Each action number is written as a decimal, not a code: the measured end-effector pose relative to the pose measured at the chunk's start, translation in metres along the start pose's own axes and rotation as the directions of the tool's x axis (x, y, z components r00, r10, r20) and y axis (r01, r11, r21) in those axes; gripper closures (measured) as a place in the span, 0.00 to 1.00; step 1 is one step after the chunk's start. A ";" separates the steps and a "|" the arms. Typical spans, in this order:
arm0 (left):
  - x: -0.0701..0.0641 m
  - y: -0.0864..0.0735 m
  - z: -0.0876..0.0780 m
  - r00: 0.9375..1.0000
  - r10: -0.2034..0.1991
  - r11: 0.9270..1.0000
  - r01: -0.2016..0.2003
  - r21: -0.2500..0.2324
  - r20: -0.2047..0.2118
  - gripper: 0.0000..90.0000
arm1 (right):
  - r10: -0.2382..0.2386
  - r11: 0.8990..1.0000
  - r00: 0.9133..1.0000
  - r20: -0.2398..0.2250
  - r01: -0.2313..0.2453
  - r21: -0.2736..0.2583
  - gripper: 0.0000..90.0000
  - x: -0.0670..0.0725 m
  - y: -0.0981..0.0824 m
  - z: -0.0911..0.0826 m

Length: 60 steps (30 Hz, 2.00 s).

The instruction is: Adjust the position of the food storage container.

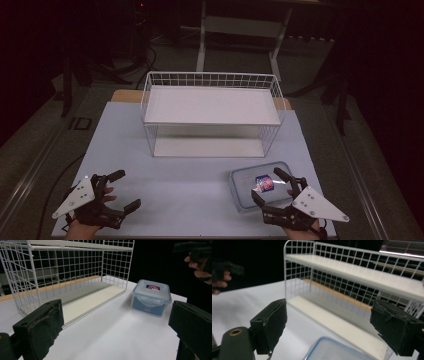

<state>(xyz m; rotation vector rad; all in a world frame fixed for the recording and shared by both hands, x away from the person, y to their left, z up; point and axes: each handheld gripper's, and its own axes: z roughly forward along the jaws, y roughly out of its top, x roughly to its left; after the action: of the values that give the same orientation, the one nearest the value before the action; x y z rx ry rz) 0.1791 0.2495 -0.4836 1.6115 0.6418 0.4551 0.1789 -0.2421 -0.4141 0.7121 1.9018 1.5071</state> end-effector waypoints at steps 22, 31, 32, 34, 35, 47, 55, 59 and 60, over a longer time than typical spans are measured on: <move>-0.001 -0.001 0.002 1.000 -0.001 1.000 0.001 0.005 0.004 0.00 | 0.056 0.985 0.975 0.213 -0.089 0.149 0.62 -0.094 -0.026 0.007; -0.001 -0.001 0.003 1.000 0.002 1.000 -0.002 0.009 0.006 0.00 | 0.070 0.959 0.958 0.279 -0.141 0.246 0.82 -0.117 -0.062 0.004; -0.001 -0.001 0.003 1.000 0.001 1.000 -0.001 0.008 0.006 0.00 | 0.071 0.956 0.956 0.285 -0.146 0.254 0.84 -0.119 -0.066 0.003; -0.001 -0.001 0.003 1.000 0.001 1.000 -0.001 0.009 0.005 0.00 | 0.077 0.950 0.952 0.295 -0.160 0.268 0.89 -0.123 -0.074 0.001; -0.001 -0.001 0.003 1.000 -0.001 1.000 0.001 0.009 0.005 0.00 | 0.077 0.947 0.951 0.300 -0.164 0.278 0.91 -0.125 -0.078 0.000; -0.002 -0.001 0.004 1.000 0.010 1.000 -0.010 0.015 0.006 0.00 | 0.102 0.892 0.946 0.309 -0.225 0.393 1.00 -0.128 -0.127 -0.010; -0.002 -0.001 0.004 1.000 0.011 1.000 -0.011 0.017 0.006 0.00 | 0.125 0.863 0.959 0.255 -0.232 0.449 1.00 -0.120 -0.143 -0.014; -0.002 -0.001 0.004 1.000 0.011 1.000 -0.011 0.015 0.004 0.00 | 0.125 0.863 0.965 0.233 -0.221 0.454 1.00 -0.113 -0.141 -0.009; -0.002 -0.001 0.004 1.000 0.011 1.000 -0.011 0.015 0.004 0.00 | 0.121 0.864 0.966 0.230 -0.216 0.455 1.00 -0.112 -0.141 -0.008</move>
<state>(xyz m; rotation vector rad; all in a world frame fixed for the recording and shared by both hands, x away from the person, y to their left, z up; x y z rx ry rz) 0.1796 0.2455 -0.4851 1.6307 0.6345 0.4561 0.2427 -0.3588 -0.5356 1.2301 2.1183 1.0099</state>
